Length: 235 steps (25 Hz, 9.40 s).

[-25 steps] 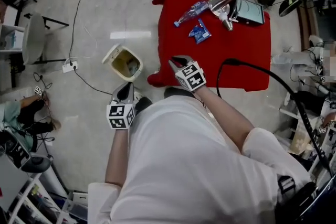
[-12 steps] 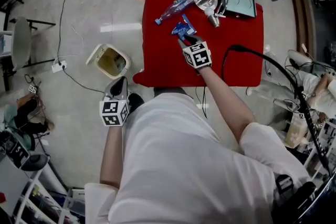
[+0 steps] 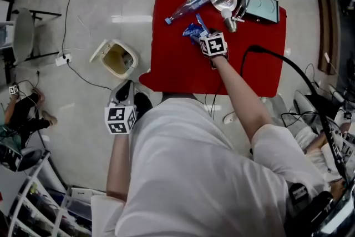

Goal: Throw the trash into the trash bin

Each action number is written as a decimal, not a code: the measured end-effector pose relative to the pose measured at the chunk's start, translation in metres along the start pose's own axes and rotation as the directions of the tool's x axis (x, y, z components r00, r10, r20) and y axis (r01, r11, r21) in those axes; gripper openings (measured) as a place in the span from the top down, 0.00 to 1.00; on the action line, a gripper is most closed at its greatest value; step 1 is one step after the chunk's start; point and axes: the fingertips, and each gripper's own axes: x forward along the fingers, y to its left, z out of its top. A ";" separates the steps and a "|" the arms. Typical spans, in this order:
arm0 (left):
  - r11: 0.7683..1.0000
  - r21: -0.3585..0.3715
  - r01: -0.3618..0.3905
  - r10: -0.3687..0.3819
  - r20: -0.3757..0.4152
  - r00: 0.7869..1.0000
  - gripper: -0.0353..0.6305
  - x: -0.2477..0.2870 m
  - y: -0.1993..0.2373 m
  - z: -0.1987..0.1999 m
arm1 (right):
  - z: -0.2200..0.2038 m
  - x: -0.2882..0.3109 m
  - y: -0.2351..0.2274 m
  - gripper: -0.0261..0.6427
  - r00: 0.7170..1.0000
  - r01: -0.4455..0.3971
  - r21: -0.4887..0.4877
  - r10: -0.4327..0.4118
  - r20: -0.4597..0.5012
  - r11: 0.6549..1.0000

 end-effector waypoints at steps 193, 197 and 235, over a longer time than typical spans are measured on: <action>0.991 -0.124 -0.047 0.048 0.003 0.999 0.94 -0.042 0.091 -0.019 | 0.096 0.050 0.032 0.45 0.933 0.316 0.742 -0.334 -0.131 0.591; 0.991 -0.124 -0.044 0.044 0.000 0.999 0.94 -0.037 0.094 -0.018 | 0.090 0.055 0.019 0.62 0.922 0.345 0.713 -0.364 -0.135 0.610; 0.999 -0.040 -0.006 0.009 0.073 0.997 0.94 -0.051 0.075 -0.018 | 0.072 -0.014 0.170 0.68 0.965 -0.251 0.534 0.163 0.207 0.807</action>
